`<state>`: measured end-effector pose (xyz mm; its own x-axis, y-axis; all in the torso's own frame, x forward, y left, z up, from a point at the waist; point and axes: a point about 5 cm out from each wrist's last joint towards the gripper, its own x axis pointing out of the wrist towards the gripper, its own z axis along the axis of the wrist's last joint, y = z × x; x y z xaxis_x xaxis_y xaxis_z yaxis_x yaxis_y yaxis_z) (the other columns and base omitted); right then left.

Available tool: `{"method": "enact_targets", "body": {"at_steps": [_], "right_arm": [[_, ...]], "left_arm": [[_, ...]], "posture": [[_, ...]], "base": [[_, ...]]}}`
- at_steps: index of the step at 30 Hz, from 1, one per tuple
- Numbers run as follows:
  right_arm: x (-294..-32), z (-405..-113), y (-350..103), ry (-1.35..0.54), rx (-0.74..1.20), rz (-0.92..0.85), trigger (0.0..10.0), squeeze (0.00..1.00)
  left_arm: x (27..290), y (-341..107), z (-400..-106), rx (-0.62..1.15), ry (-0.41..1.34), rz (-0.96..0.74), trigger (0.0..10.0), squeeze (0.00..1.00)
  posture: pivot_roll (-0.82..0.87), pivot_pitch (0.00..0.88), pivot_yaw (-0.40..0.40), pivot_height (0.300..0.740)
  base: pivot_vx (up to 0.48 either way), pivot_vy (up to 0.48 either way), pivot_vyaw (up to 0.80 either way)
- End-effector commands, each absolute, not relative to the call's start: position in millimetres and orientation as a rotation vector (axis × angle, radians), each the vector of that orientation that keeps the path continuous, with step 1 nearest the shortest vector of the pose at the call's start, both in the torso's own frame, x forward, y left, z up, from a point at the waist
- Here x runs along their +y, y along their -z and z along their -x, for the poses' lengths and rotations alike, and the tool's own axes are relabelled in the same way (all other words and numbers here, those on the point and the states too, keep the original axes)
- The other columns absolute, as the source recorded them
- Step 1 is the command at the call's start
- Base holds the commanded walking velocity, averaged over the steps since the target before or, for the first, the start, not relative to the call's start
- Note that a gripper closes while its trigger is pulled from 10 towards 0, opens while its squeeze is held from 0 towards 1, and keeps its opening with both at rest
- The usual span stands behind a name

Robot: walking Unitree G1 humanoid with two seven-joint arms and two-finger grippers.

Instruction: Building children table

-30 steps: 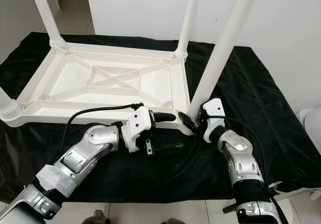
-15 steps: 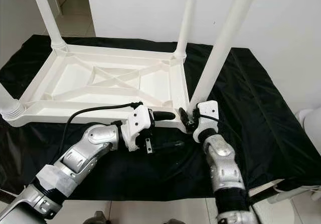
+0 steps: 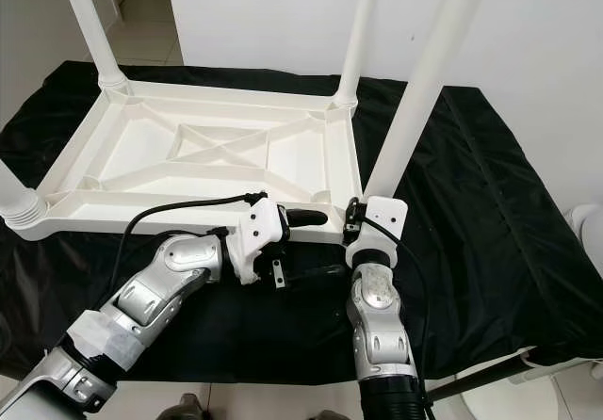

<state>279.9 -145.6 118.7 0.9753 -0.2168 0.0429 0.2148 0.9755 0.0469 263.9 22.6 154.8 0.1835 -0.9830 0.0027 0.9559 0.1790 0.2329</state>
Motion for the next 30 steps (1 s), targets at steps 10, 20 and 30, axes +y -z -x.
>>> {"method": "enact_targets", "body": {"at_steps": [10,20,30], "right_arm": [[-165,-270,-113,0.271,-0.022,-0.065,10.0,1.0],[-184,-271,-118,0.09,-0.031,-0.077,10.0,1.0],[-192,-290,-126,-0.334,-0.025,0.088,10.0,0.0]], "left_arm": [[23,-155,-262,-0.159,1.429,-0.215,10.0,0.0],[23,-156,-264,-0.161,1.415,-0.21,10.0,0.0],[22,-154,-263,-0.156,1.421,-0.21,10.0,0.0]], "posture": [[0.08,0.0,-0.033,0.74],[0.06,0.0,-0.042,0.74],[0.05,0.0,-0.037,0.74]], "base": [[0.0,0.0,0.0],[0.0,0.0,0.0],[0.0,0.0,0.0]]}}
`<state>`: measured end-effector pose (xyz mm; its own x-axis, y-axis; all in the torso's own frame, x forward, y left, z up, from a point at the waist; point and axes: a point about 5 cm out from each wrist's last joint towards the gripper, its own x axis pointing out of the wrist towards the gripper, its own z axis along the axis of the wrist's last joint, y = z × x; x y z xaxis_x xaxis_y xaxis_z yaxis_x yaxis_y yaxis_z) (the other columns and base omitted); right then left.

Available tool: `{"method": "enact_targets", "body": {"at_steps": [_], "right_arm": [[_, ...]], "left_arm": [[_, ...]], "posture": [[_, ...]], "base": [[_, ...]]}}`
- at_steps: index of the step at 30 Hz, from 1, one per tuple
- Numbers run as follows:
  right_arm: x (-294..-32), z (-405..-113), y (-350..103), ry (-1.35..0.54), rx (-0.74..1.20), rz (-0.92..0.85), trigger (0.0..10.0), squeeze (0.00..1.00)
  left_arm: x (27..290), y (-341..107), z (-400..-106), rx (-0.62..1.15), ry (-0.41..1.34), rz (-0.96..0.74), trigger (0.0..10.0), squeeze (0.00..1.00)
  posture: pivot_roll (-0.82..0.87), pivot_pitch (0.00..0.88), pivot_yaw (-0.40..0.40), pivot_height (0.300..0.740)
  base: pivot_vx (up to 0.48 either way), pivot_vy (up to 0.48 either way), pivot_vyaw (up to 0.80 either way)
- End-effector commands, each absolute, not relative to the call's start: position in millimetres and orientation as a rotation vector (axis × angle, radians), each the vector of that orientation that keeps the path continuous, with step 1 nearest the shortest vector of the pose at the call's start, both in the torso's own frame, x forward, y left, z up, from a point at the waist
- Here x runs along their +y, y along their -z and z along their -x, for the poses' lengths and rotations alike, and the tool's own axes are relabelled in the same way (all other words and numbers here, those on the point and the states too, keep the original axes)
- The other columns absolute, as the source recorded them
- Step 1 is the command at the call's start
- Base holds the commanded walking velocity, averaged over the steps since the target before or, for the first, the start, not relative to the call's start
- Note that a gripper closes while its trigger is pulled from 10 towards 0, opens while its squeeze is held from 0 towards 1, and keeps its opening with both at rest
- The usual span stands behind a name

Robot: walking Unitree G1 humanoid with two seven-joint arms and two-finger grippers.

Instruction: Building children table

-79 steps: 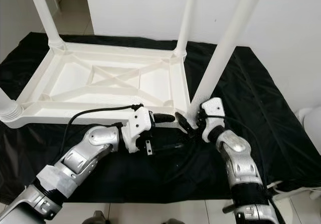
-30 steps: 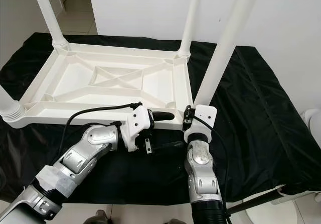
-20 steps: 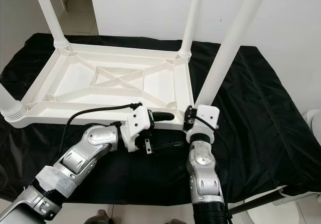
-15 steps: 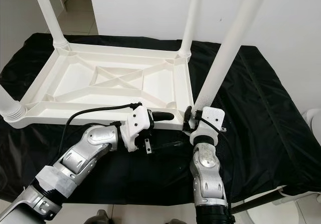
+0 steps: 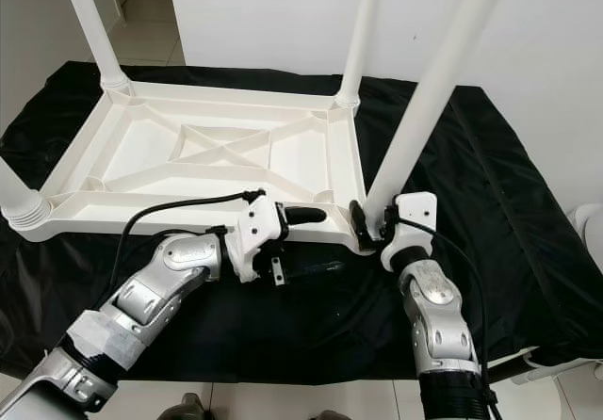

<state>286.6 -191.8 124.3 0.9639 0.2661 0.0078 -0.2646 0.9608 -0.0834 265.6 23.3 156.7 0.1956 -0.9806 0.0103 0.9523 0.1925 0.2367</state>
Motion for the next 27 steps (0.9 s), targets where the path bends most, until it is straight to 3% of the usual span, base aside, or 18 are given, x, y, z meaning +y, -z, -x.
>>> {"method": "enact_targets", "body": {"at_steps": [1,3,6,10,11,24,25,27], "right_arm": [[-192,-290,-126,-0.334,-0.025,0.088,10.0,0.0],[-192,-290,-126,-0.334,-0.025,0.088,10.0,0.0],[-184,-297,-128,-0.535,-0.013,0.133,10.0,0.0],[-183,-299,-127,-0.576,0.0,0.141,10.0,0.0],[-182,-301,-125,-0.603,0.024,0.152,0.0,0.0],[-195,-296,-114,-0.606,0.077,0.128,0.0,0.0],[-196,-296,-114,-0.582,0.074,0.116,10.0,0.0],[-201,-297,-116,-0.52,0.058,0.099,10.0,0.0]], "left_arm": [[22,-154,-263,-0.156,1.421,-0.21,10.0,0.0],[22,-154,-263,-0.156,1.421,-0.21,10.0,0.0],[22,-154,-262,-0.156,1.425,-0.211,10.0,0.0],[22,-155,-262,-0.158,1.426,-0.21,10.0,0.0],[21,-155,-263,-0.159,1.426,-0.211,10.0,0.0],[22,-155,-263,-0.159,1.427,-0.212,10.0,0.0],[22,-155,-263,-0.158,1.429,-0.212,10.0,0.0],[21,-155,-263,-0.157,1.431,-0.213,10.0,0.0]], "posture": [[0.05,0.0,-0.037,0.74],[0.05,0.0,-0.037,0.74],[0.05,0.0,-0.033,0.74],[0.05,0.0,-0.034,0.74],[0.06,0.0,-0.032,0.74],[0.05,0.0,-0.024,0.74],[0.05,0.0,-0.023,0.74],[0.05,0.0,-0.023,0.74]], "base": [[0.0,0.0,0.0],[0.0,0.0,0.0],[0.0,0.0,0.0],[0.0,0.0,0.0],[0.0,0.0,0.0],[0.0,0.0,0.0],[0.0,0.0,0.0],[0.0,0.0,0.0]]}}
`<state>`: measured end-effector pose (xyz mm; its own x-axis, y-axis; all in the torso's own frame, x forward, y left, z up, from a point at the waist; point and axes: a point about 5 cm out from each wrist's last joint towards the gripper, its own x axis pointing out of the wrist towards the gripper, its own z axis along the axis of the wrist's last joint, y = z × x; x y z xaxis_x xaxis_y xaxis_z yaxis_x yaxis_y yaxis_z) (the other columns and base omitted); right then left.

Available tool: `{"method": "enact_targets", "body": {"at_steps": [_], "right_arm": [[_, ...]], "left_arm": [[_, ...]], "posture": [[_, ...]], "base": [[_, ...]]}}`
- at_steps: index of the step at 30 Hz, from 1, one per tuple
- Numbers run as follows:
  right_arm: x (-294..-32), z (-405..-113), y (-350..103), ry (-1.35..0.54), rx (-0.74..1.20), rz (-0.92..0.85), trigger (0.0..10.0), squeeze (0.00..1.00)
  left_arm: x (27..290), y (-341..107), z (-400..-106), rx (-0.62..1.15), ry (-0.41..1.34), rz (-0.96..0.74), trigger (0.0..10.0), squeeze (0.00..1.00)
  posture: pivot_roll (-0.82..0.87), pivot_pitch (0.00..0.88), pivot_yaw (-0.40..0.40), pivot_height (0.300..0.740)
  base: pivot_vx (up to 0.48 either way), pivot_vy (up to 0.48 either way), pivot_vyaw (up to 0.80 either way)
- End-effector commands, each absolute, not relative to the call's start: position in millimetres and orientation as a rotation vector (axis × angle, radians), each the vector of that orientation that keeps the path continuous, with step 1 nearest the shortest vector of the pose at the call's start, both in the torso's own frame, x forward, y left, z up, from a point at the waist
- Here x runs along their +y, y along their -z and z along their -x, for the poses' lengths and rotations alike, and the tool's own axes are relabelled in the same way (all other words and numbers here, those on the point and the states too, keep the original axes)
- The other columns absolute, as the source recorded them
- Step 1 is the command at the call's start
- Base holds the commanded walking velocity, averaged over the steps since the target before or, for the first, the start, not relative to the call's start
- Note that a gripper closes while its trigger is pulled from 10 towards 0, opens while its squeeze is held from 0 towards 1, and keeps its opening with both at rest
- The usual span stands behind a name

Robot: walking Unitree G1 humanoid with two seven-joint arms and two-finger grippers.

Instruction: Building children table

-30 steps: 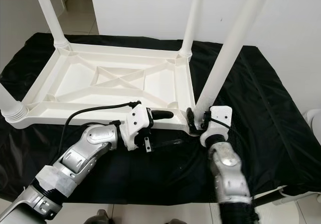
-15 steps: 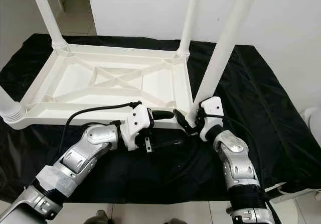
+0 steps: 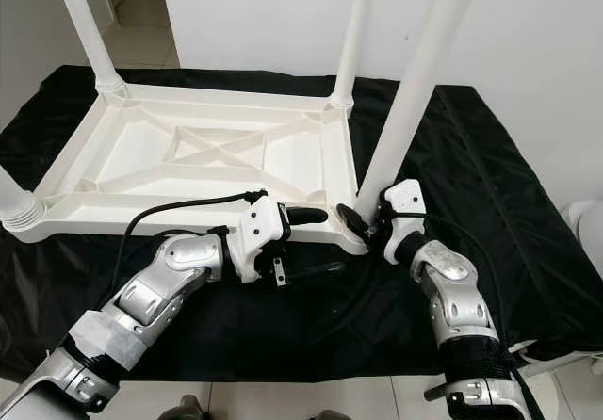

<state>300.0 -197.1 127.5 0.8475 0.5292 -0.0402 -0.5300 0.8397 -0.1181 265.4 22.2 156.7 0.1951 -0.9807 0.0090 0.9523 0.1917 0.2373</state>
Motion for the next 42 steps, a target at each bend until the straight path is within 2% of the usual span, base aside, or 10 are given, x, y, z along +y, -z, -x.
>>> {"method": "enact_targets", "body": {"at_steps": [1,4,13,15,23,29,35,39,40,42], "right_arm": [[-202,-298,-117,-0.487,0.046,0.1,10.0,0.0],[-207,-301,-118,-0.365,0.049,0.111,10.0,0.0],[-202,-298,-115,-0.231,0.034,0.098,10.0,0.0],[-194,-296,-114,-0.108,0.034,0.073,10.0,0.0],[-181,-291,-112,0.034,0.024,0.033,10.0,0.0],[-147,-284,-112,0.189,0.016,-0.035,10.0,0.0],[-128,-282,-119,0.164,-0.015,-0.068,10.0,0.0],[-128,-281,-122,0.155,-0.034,-0.071,10.0,0.0],[-129,-280,-124,0.154,-0.046,-0.07,10.0,1.0],[-134,-278,-127,0.142,-0.067,-0.073,10.0,1.0]], "left_arm": [[21,-155,-263,-0.157,1.433,-0.213,10.0,0.0],[21,-155,-263,-0.157,1.435,-0.215,10.0,0.0],[20,-154,-263,-0.159,1.437,-0.218,10.0,0.0],[20,-153,-262,-0.158,1.439,-0.218,10.0,0.0],[20,-152,-261,-0.159,1.434,-0.212,10.0,0.0],[20,-150,-260,-0.157,1.42,-0.214,10.0,0.0],[20,-150,-261,-0.16,1.416,-0.212,10.0,0.0],[19,-150,-261,-0.162,1.414,-0.211,10.0,0.0],[19,-150,-261,-0.164,1.413,-0.211,10.0,0.0],[18,-150,-261,-0.169,1.406,-0.214,10.0,0.0]], "posture": [[0.05,0.0,-0.023,0.74],[0.04,0.0,-0.023,0.74],[0.04,0.0,-0.031,0.74],[0.04,0.0,-0.041,0.74],[0.04,0.0,-0.047,0.74],[0.04,0.0,-0.061,0.74],[0.04,0.0,-0.062,0.74],[0.03,0.0,-0.063,0.74],[0.03,0.0,-0.063,0.74],[0.03,0.0,-0.068,0.74]], "base": [[0.0,0.0,0.0],[0.0,0.0,0.0],[0.0,0.0,0.0],[0.0,0.0,0.0],[0.0,0.0,0.0],[0.0,0.0,0.0],[0.0,0.0,0.0],[0.0,0.0,0.0],[0.0,0.0,0.0],[0.0,0.0,0.0]]}}
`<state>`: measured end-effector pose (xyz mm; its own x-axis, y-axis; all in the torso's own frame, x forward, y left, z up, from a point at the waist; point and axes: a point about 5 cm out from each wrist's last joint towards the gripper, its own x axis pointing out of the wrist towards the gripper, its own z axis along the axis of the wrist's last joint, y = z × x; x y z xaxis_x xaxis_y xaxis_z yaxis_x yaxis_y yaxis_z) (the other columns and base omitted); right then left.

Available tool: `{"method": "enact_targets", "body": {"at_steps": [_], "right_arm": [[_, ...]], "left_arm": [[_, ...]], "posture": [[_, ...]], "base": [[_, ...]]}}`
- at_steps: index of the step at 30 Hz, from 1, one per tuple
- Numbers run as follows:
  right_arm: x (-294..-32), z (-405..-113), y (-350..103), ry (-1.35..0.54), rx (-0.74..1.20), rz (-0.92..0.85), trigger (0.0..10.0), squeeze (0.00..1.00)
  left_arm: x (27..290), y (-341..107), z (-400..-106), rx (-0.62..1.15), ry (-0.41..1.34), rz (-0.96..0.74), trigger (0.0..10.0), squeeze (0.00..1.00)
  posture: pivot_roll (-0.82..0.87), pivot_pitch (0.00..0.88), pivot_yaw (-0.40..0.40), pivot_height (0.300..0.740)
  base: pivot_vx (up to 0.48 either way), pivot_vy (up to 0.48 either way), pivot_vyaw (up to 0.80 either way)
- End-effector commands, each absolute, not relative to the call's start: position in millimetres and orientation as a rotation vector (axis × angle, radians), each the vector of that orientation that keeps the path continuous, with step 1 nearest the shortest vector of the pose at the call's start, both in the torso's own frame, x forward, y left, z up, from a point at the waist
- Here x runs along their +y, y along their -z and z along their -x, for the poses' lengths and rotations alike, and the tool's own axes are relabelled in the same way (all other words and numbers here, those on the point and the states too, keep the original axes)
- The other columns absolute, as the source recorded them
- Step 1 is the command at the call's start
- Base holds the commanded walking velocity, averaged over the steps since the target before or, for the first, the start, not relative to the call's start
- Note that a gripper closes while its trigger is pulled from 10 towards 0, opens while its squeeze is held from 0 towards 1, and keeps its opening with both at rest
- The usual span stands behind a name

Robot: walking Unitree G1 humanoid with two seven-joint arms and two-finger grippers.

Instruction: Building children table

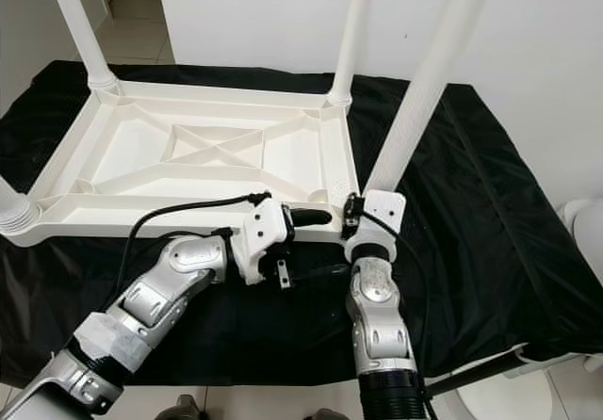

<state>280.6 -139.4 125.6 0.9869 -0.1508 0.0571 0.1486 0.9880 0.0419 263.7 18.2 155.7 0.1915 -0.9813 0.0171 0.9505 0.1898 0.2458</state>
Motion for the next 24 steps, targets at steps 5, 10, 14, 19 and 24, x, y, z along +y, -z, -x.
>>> {"method": "enact_targets", "body": {"at_steps": [5,10,14,19,24], "right_arm": [[-146,-274,-128,0.077,-0.081,-0.091,10.0,1.0],[-163,-270,-127,-0.048,-0.073,-0.051,10.0,0.0],[-187,-274,-127,-0.209,-0.053,0.066,10.0,0.0],[-191,-284,-127,-0.365,-0.025,0.162,10.0,0.0],[-187,-289,-128,-0.474,-0.005,0.187,10.0,0.0]], "left_arm": [[19,-150,-262,-0.176,1.389,-0.218,10.0,0.0],[19,-150,-263,-0.178,1.373,-0.221,10.0,0.0],[20,-150,-264,-0.17,1.351,-0.222,10.0,0.0],[21,-150,-266,-0.161,1.326,-0.223,10.0,0.0],[22,-151,-267,-0.166,1.316,-0.232,10.0,0.0]], "posture": [[0.03,0.0,-0.073,0.74],[0.03,0.0,-0.075,0.74],[0.03,0.0,-0.07,0.74],[0.03,0.0,-0.069,0.74],[0.04,0.0,-0.067,0.74]], "base": [[0.0,0.0,0.0],[0.0,0.0,0.0],[0.0,0.0,0.0],[0.0,0.0,0.0],[0.0,0.0,0.0]]}}
